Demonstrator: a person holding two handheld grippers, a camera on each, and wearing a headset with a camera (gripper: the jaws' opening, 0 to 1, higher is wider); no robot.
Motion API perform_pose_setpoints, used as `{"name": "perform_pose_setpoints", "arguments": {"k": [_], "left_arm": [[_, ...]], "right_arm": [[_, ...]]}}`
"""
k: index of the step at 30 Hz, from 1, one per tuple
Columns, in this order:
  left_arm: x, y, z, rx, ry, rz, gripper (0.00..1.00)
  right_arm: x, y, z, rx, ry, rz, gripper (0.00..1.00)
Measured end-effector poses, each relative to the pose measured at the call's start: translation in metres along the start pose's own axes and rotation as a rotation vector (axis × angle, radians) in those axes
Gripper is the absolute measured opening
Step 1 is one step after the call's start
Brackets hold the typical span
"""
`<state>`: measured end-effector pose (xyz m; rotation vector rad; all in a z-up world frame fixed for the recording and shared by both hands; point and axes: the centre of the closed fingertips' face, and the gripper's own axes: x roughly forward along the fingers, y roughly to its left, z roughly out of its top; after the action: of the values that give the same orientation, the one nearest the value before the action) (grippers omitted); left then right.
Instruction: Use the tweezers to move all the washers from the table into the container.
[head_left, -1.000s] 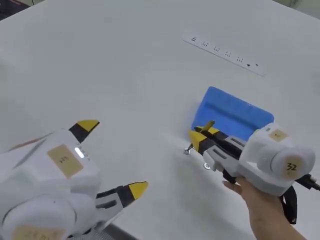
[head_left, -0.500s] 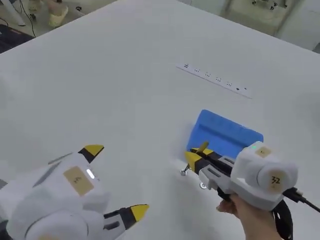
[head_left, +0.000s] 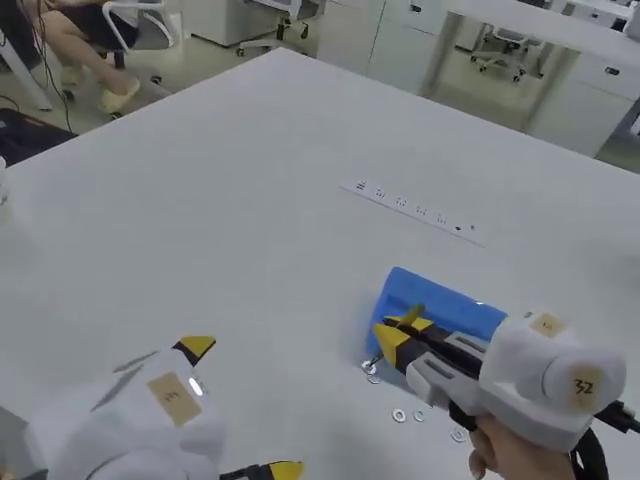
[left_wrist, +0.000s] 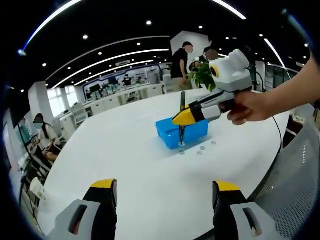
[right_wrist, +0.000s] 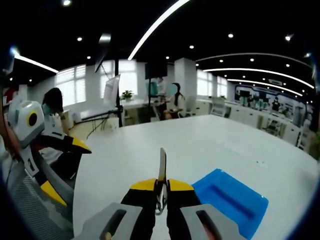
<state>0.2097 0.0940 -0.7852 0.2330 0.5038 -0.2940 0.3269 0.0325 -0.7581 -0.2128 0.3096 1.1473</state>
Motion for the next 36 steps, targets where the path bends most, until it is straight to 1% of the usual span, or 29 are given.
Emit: {"name": "perform_pose_setpoints", "arguments": {"k": [4,6,8,11,17,20,24,27,28,30,33,34,35,36], "left_arm": [[0.0,0.0,0.0,0.004,0.0,-0.002,0.8],[0.0,-0.003,-0.001,0.014,0.005,-0.018,0.81],[0.001,-0.005,-0.003,0.029,0.019,-0.027,0.82],[0.001,-0.007,-0.003,0.044,0.021,-0.029,0.84],[0.001,-0.007,-0.004,0.042,0.022,-0.031,0.84],[0.001,-0.008,-0.004,0.05,0.024,-0.032,0.83],[0.001,-0.007,-0.003,0.052,0.021,-0.031,0.83],[0.001,-0.007,-0.004,0.055,0.024,-0.028,0.82],[0.001,-0.007,-0.004,0.057,0.024,-0.025,0.82],[0.001,-0.006,-0.003,0.059,0.019,-0.023,0.82],[0.002,-0.009,-0.006,0.06,0.036,-0.037,0.84],[0.002,-0.009,-0.006,0.064,0.037,-0.035,0.84],[0.002,-0.009,-0.006,0.065,0.036,-0.034,0.84],[0.002,-0.009,-0.007,0.062,0.039,-0.035,0.83]], "right_arm": [[-0.006,-0.007,0.009,-0.014,-0.011,-0.015,0.03],[-0.008,-0.009,0.013,-0.018,-0.011,-0.023,0.03],[-0.009,-0.013,0.017,-0.038,-0.013,-0.031,0.03],[-0.011,-0.016,0.022,-0.038,-0.02,-0.035,0.03],[-0.011,-0.026,0.033,-0.043,-0.044,-0.052,0.03],[-0.008,-0.037,0.037,-0.041,-0.054,-0.075,0.03],[-0.003,-0.055,0.04,-0.003,-0.08,-0.127,0.03],[0.002,-0.067,0.039,-0.017,-0.087,-0.17,0.03],[0.004,-0.07,0.037,-0.012,-0.088,-0.178,0.03],[0.009,-0.075,0.031,0.0,-0.071,-0.189,0.03],[0.015,-0.08,0.024,0.002,-0.07,-0.205,0.03],[0.018,-0.083,0.021,0.017,-0.071,-0.215,0.03],[0.02,-0.085,0.016,0.036,-0.058,-0.217,0.04],[0.023,-0.086,0.01,0.071,-0.048,-0.219,0.04]]}}
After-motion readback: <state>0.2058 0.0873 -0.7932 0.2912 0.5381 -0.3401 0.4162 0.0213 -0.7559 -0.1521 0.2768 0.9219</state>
